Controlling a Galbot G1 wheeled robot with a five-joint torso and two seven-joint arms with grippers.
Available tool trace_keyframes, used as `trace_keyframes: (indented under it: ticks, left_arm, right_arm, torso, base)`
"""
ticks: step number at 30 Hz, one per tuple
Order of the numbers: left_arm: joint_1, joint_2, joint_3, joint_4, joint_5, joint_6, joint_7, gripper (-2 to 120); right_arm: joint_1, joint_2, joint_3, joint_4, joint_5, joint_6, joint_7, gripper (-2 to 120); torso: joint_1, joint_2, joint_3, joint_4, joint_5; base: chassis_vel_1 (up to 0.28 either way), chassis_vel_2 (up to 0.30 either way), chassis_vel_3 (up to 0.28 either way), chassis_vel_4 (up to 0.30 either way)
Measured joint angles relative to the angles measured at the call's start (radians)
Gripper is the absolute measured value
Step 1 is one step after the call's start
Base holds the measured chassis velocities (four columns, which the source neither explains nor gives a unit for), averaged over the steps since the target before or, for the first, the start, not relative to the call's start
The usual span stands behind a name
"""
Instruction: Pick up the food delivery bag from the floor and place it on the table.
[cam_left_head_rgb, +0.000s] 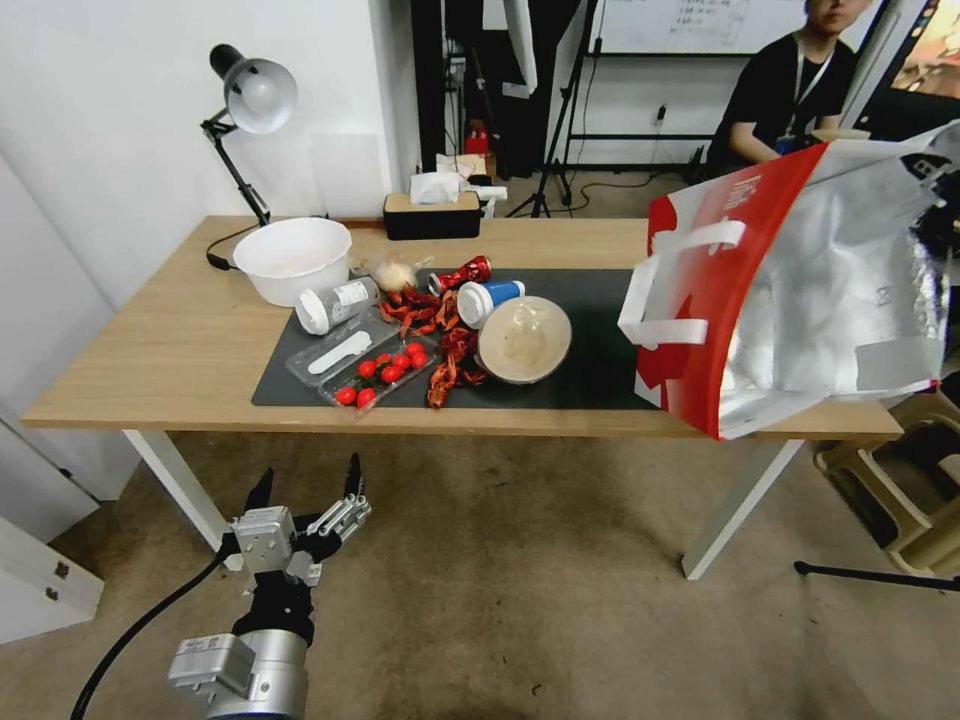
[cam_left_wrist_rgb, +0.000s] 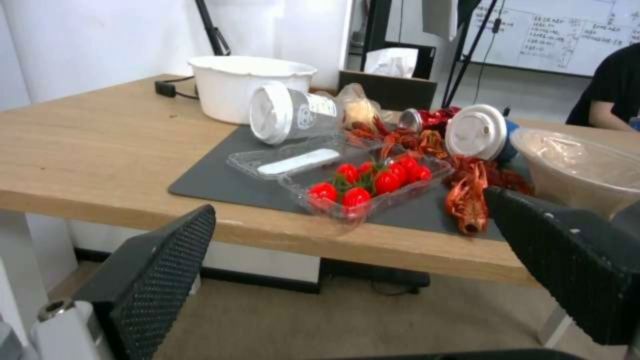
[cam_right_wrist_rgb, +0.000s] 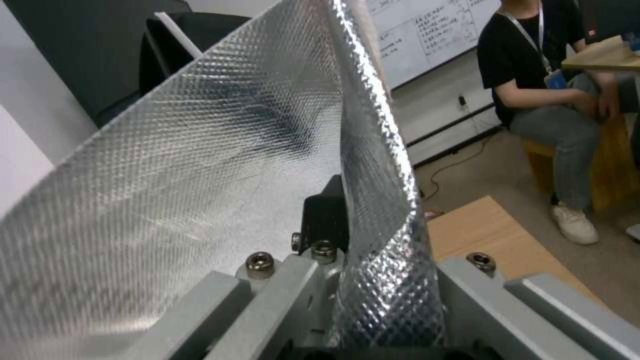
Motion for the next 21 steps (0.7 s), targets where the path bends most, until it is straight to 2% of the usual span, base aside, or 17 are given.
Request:
trace_keyframes:
  ticks: [10,14,21]
  left_arm:
    - [-0.001,0.002,0.001,0.003,0.001,0.0,0.001,100]
    - [-0.003,0.001,0.002,0.007,0.002,-0.001,0.001,100]
    - [-0.001,0.002,-0.002,0.004,0.002,-0.004,0.002,100]
  right_arm:
    - [0.007,-0.012,-0.037,-0.065,0.014,0.006,-0.021,0]
    - [0.062,-0.005,-0.111,-0.116,0.0,0.012,-0.04,0]
    - [0.123,0.019,-0.194,-0.134,-0.032,0.007,-0.036,0]
  torso:
    - [0.0,0.0,0.0,-0.0001,0.0001]
    - [0.0,0.0,0.0,0.0,0.0001]
    - [0.0,0.0,0.0,0.0002,0.0]
  base:
    - [0.0,0.0,0.0,0.0]
    - [0.0,0.0,0.0,0.0]
    - [0.0,0.0,0.0,0.0]
